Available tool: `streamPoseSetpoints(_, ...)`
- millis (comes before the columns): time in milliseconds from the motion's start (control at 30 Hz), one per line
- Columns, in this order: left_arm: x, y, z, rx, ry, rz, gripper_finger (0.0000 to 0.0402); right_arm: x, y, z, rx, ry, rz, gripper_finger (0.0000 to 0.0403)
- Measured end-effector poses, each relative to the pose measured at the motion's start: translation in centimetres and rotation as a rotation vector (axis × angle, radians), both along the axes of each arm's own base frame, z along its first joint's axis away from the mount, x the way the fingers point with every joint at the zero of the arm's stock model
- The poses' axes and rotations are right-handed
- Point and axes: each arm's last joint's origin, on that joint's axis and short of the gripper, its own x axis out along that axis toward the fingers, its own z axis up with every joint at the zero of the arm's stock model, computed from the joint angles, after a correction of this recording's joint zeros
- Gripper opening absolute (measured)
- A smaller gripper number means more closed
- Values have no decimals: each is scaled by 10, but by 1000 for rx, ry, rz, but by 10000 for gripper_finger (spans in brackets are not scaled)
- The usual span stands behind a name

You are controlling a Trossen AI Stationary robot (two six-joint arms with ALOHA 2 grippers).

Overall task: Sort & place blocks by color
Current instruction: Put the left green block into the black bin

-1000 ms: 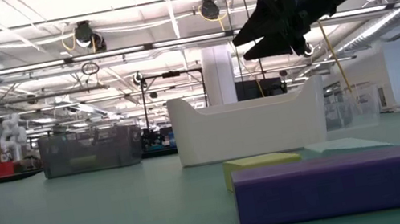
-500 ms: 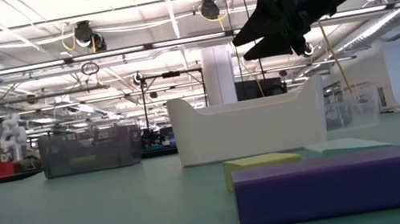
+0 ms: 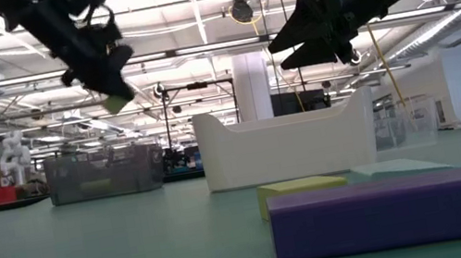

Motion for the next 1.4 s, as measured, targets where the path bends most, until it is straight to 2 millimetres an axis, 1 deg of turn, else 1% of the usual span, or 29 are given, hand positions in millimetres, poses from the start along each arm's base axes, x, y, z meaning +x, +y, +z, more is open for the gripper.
streamPoseSetpoints(133, -17, 22, -6, -68, 24, 167, 56, 0, 0, 0, 0, 0, 0, 267)
streamPoseSetpoints(267, -27, 36, -8, -94, 17, 265, 56, 0, 0, 0, 0, 0, 0, 267)
streamPoseSetpoints(433, -25, 46, -18, -133, 27, 313, 56, 0, 0, 0, 0, 0, 0, 267)
streamPoseSetpoints(633, -13, 54, -41, -194, 81, 337, 56, 0, 0, 0, 0, 0, 0, 267)
streamPoseSetpoints(767, -8, 57, -54, -244, 117, 333, 56, 0, 0, 1, -6, -5, 2, 267)
streamPoseSetpoints(900, -3, 57, -62, -273, 135, 332, 56, 2, 0, 6, -57, -42, 20, 267)
streamPoseSetpoints(967, -1, 55, -63, -277, 136, 326, 67, 2, 0, 7, -65, -50, 23, 267)
streamPoseSetpoints(1100, 1, 51, -63, -275, 143, 302, 110, 2, 0, 7, -30, -63, 12, 267)
streamPoseSetpoints(1167, 2, 50, -63, -275, 145, 296, 125, 2, 0, 7, -9, -69, 5, 267)
streamPoseSetpoints(1233, 3, 49, -63, -274, 147, 287, 134, 2, 0, 7, 9, -76, -1, 267)
streamPoseSetpoints(1400, 5, 45, -63, -270, 148, 270, 138, 2, 0, 7, 11, -77, -2, 267)
